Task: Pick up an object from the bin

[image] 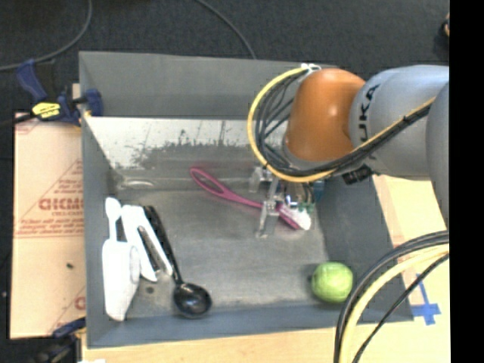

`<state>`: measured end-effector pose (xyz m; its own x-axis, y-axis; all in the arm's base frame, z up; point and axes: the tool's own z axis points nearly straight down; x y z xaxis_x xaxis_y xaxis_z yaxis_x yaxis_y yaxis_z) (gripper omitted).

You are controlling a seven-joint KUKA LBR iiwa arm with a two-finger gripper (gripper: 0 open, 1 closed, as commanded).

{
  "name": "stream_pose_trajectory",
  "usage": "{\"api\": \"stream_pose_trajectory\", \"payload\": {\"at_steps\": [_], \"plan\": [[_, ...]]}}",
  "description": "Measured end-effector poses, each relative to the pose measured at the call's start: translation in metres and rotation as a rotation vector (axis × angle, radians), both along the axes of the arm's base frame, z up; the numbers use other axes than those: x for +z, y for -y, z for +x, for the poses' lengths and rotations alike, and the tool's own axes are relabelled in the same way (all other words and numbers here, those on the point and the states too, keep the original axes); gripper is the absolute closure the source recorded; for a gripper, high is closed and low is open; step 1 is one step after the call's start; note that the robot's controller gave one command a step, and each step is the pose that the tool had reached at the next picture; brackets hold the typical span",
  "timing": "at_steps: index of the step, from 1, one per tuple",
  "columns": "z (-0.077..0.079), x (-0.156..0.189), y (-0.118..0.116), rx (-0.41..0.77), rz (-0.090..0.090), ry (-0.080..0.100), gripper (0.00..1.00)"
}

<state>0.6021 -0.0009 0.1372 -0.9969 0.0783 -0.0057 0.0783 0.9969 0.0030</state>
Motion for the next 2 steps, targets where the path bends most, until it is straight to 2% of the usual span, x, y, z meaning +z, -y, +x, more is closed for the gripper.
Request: {"api": "stream_pose_trajectory", "payload": {"at_steps": [1,2], "plan": [[0.01,-0.032,0.035,-0.228,0.001,0.003,0.0],[-0.003,-0.066,0.019,-0.208,0.001,0.005,1.0]]}}
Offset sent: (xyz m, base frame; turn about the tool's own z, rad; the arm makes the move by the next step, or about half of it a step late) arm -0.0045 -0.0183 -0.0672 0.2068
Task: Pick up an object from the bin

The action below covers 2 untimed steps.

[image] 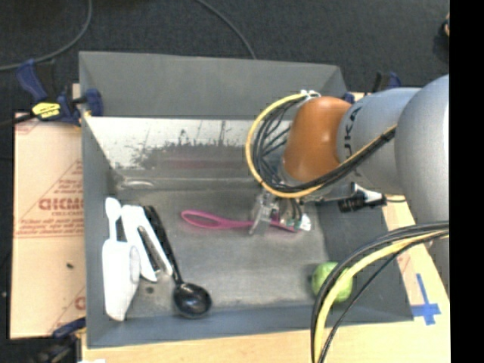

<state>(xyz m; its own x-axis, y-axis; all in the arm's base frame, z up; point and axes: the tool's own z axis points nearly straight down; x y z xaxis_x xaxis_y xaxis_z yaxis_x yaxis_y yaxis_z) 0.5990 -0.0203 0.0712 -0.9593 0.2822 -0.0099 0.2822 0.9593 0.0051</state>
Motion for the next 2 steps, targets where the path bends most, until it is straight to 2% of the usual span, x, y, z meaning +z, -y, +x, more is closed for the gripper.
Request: {"api": "stream_pose_trajectory", "payload": {"at_steps": [1,2], "plan": [[0.0,0.0,0.0,0.0,0.0,0.0,1.0],[0.016,0.0,-0.002,0.185,-0.004,0.006,0.0]]}}
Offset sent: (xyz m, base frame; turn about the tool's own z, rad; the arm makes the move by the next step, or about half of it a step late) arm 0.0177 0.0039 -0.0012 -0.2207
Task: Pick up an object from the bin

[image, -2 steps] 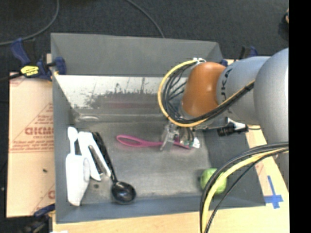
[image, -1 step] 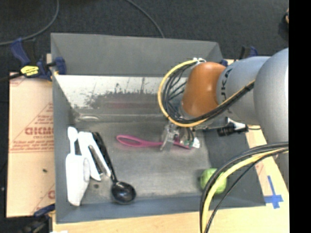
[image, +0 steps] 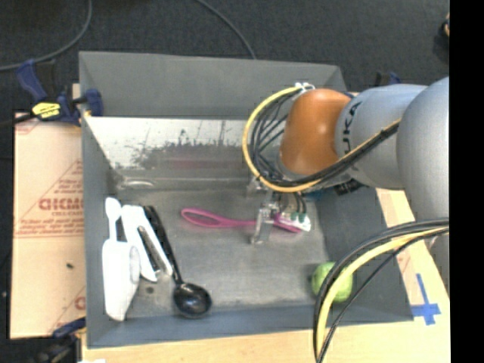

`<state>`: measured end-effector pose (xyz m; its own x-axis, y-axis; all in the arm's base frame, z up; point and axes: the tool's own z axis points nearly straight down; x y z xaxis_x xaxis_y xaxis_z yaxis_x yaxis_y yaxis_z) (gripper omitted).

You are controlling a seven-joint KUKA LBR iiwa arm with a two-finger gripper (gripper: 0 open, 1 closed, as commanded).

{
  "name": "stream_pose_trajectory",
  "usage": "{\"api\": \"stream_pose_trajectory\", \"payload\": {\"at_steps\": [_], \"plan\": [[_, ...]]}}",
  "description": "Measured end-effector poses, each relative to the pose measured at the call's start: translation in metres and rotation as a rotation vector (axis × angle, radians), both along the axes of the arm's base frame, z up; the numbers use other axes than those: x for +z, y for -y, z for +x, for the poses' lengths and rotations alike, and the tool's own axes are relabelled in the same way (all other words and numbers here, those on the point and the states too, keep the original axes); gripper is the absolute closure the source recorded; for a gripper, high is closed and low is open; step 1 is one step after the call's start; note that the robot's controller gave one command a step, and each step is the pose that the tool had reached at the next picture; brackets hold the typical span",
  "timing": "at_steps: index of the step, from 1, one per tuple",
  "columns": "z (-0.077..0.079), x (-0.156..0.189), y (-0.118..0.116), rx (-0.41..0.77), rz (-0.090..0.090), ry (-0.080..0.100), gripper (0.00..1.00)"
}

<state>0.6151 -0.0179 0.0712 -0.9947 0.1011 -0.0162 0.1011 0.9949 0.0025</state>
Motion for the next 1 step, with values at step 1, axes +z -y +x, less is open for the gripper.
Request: {"api": "stream_pose_trajectory", "payload": {"at_steps": [1], "plan": [[0.0034,0.0004,-0.0005,0.033,0.001,0.003,1.0]]}}
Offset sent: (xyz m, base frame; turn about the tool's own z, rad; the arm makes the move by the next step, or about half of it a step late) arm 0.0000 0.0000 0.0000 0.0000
